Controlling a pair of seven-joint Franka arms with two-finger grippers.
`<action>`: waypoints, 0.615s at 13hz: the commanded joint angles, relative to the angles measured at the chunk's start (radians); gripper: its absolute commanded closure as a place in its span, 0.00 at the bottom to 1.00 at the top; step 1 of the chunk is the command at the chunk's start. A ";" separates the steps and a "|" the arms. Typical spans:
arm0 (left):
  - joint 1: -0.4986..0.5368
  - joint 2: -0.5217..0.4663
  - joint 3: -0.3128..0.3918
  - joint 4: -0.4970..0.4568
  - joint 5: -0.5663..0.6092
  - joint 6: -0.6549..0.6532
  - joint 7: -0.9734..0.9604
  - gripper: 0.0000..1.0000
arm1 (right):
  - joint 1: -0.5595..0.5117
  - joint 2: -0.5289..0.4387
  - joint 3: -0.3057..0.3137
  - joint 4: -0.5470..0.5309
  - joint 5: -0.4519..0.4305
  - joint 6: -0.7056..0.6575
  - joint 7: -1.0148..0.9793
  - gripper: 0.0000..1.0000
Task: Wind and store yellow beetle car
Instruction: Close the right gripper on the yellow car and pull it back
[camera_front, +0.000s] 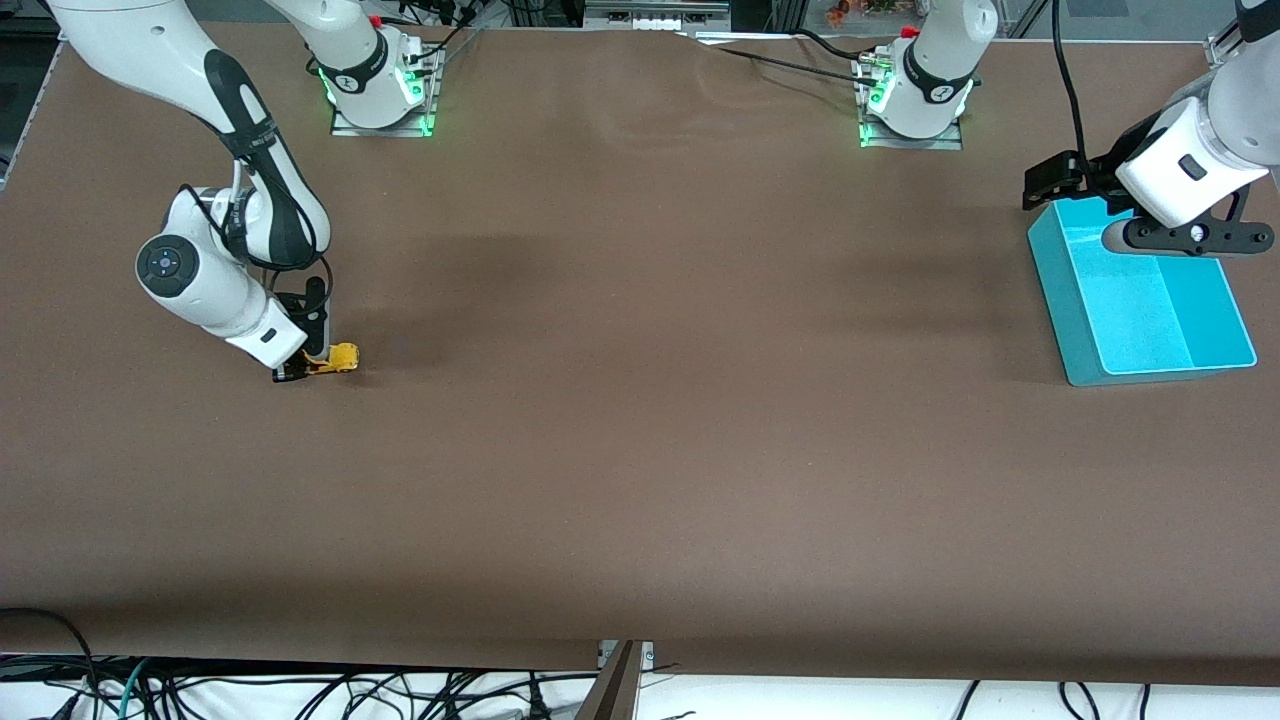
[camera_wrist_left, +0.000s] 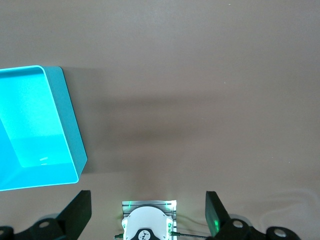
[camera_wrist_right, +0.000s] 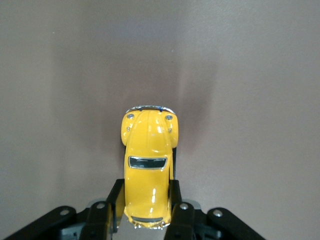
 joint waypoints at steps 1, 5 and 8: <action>-0.004 -0.007 0.000 0.011 -0.006 -0.015 -0.010 0.00 | -0.005 -0.028 0.005 -0.037 0.006 0.014 0.014 0.94; -0.004 -0.005 0.000 0.006 -0.006 -0.015 -0.010 0.00 | 0.002 -0.027 0.024 -0.034 0.006 0.013 0.052 0.97; -0.007 -0.002 -0.013 0.005 0.010 -0.014 -0.019 0.00 | 0.006 -0.030 0.066 -0.029 0.004 0.010 0.104 0.97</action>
